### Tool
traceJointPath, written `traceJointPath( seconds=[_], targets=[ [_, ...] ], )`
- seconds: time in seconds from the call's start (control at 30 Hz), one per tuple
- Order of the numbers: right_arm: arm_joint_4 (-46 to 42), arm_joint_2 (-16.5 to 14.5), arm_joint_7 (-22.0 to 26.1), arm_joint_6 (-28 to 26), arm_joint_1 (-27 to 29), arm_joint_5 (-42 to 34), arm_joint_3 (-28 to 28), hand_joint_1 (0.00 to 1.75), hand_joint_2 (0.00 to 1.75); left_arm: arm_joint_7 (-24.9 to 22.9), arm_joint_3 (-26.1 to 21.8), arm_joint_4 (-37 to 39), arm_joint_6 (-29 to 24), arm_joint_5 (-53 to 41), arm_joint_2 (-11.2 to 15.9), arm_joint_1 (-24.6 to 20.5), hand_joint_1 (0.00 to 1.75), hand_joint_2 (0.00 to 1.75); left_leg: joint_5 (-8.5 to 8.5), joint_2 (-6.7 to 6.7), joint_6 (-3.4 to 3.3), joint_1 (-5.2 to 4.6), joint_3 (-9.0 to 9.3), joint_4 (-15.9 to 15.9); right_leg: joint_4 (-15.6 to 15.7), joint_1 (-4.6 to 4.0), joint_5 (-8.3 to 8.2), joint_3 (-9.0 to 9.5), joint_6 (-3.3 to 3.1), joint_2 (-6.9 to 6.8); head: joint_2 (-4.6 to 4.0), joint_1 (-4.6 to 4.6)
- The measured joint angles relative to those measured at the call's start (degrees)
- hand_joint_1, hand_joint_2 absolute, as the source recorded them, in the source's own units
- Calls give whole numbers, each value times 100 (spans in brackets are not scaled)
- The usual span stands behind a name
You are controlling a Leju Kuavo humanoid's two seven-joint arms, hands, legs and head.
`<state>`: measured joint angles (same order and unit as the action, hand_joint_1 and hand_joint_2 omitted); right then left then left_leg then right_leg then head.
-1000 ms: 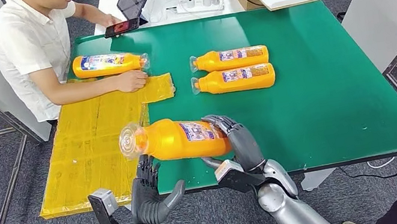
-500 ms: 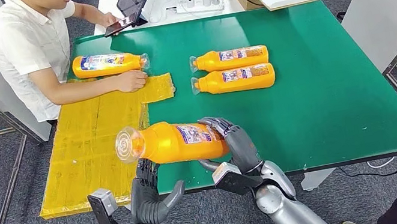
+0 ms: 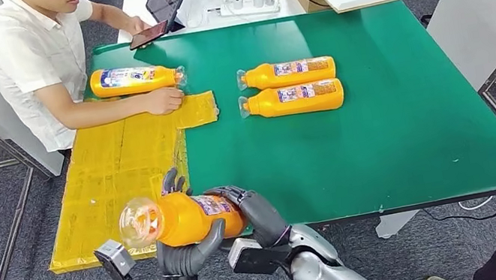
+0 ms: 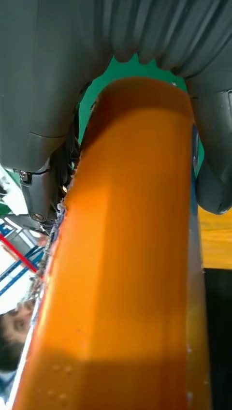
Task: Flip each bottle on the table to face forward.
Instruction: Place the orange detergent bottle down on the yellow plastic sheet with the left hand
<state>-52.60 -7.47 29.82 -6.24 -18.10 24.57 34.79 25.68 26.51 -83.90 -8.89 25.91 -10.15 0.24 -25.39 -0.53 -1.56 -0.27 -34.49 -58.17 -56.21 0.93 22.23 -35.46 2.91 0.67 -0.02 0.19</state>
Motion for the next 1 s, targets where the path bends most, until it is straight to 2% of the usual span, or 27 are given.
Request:
traceJointPath(
  seconds=[0.17, 0.4, 0.43, 0.53, 0.57, 0.6, 0.63, 0.7, 0.73, 0.77, 1.0],
  targets=[
    [752, -241, 58, -63, -273, -224, 281, 175, 175, -268, -203, 5, 281, 452, -4, 71, 0, 175, 1, 3, 0, -2, -2, 0, 1, 1, -1, -8, 0, 1, 0, -2],
    [1209, -373, 98, -50, -478, -331, 401, 175, 175, -363, -277, 105, 432, 619, 66, 70, 0, 175, 1, 6, 0, -2, -7, 0, 1, 1, -1, -14, 1, 1, 0, -2],
    [1244, -382, 98, -50, -492, -327, 414, 175, 175, -392, -280, 122, 434, 660, 68, 68, 10, 175, 1, 6, 0, -2, -8, 0, 1, 1, -1, -15, 1, 1, 0, -2],
    [1330, -392, 95, -51, -527, -313, 455, 175, 175, -451, -291, 171, 444, 738, 71, 64, 141, 175, 1, 6, 0, -2, -10, 0, 1, 2, -1, -16, 1, 1, 0, -1],
    [1349, -393, 92, -55, -535, -304, 463, 175, 175, -466, -294, 182, 447, 760, 71, 63, 175, 175, 1, 6, 0, -2, -10, 0, 1, 2, -1, -17, 1, 1, 0, -1],
    [1366, -395, 89, -59, -542, -292, 471, 168, 175, -482, -297, 192, 447, 787, 71, 63, 175, 175, 1, 6, 0, -2, -10, 0, 1, 2, -1, -17, 1, 1, 0, -1],
    [1380, -396, 87, -63, -548, -279, 479, 133, 175, -493, -299, 199, 445, 807, 70, 64, 175, 175, 1, 6, 0, -2, -10, 0, 1, 2, -1, -17, 1, 1, 0, -2],
    [1399, -396, 88, -67, -557, -267, 504, 45, 87, -500, -303, 207, 424, 783, 69, 65, 175, 175, 1, 5, 0, -2, -10, 0, 1, 1, -1, -17, 1, 1, 0, -2],
    [1404, -402, 93, -66, -554, -275, 531, 8, 44, -495, -301, 207, 405, 751, 65, 62, 175, 175, 1, 5, 0, -2, -10, 0, 1, 1, -1, -17, 1, 1, 0, -2],
    [1406, -412, 102, -64, -542, -298, 562, 0, 0, -483, -301, 208, 380, 721, 59, 59, 175, 175, 1, 6, 0, -2, -10, 0, 1, 1, -1, -17, 1, 1, 0, -1],
    [1248, -475, 507, -181, -273, -552, 619, 0, 0, -388, -317, 209, 237, 556, 36, 48, 175, 175, 1, 6, 1, -2, -13, 0, 0, 1, -1, -21, 0, 1, 0, -1]
  ],
)
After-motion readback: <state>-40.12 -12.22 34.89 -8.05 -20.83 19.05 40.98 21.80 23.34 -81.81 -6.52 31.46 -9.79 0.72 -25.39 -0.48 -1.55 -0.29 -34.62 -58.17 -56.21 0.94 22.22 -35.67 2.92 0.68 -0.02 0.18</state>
